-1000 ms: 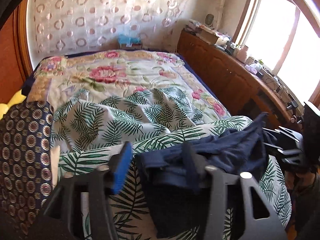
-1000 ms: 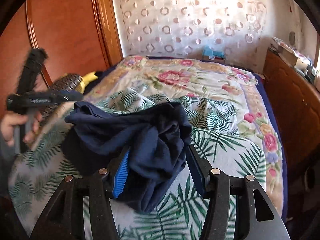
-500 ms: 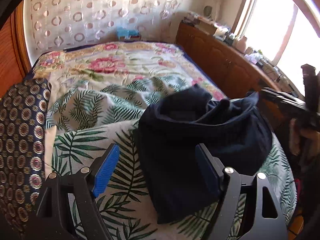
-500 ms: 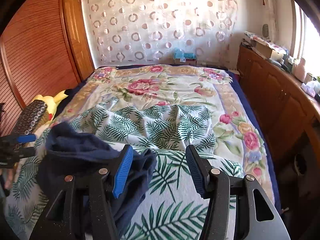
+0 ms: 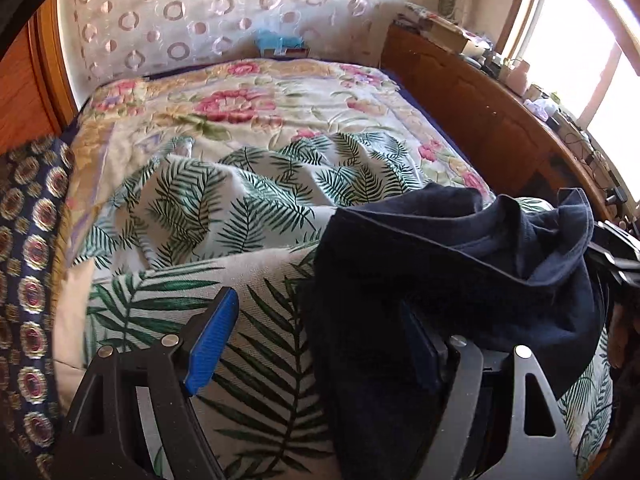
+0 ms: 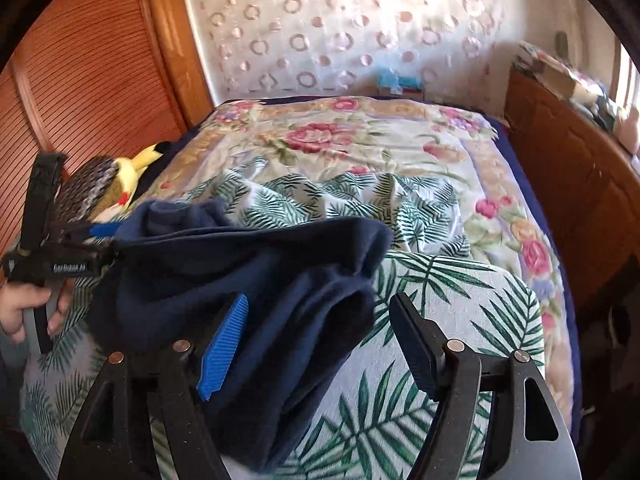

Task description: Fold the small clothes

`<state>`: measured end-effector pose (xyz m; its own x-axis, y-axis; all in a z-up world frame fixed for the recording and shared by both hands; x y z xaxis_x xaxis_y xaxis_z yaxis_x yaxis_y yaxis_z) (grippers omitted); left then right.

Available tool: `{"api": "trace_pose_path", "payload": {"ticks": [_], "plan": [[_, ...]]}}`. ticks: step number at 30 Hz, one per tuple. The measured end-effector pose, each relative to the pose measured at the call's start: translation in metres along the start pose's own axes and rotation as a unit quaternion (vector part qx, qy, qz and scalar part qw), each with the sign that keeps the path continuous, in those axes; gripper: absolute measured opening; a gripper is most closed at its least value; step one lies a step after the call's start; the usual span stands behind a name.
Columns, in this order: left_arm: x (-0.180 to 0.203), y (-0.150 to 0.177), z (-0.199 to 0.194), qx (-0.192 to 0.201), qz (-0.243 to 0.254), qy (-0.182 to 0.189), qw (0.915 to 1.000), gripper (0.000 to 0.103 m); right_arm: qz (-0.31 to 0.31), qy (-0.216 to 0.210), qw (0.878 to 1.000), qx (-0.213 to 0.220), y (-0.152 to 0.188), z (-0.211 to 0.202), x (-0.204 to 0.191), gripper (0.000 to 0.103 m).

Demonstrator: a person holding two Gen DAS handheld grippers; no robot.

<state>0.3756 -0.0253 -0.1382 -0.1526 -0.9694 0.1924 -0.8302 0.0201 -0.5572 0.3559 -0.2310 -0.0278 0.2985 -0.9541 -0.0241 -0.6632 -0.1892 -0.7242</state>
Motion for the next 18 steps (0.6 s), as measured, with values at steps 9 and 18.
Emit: {"api": "trace_pose_path", "payload": {"ticks": [9,18], "plan": [[-0.009,0.000,-0.007,0.014,-0.011,-0.012,0.9998,0.079,0.041,0.026,0.999,0.011,-0.012,0.003,0.037,0.054],[0.002,0.008,-0.017,0.017,0.012,-0.002,0.9998,0.079,0.036,-0.060,0.998,-0.001,0.010,-0.012,0.020,0.078]]}}
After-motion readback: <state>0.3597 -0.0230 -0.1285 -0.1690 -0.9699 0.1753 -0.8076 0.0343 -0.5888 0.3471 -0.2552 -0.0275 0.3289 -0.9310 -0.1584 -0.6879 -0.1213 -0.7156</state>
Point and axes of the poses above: each gripper's, at about its wrist camera, not at the fingertips, and z roughly the way its jaws point, x to its right, y to its underside, the point moved 4 cm from there along z, roughly the way its jaws point, and after that the axes turned 1 degree about -z, right-handed, at the moved point
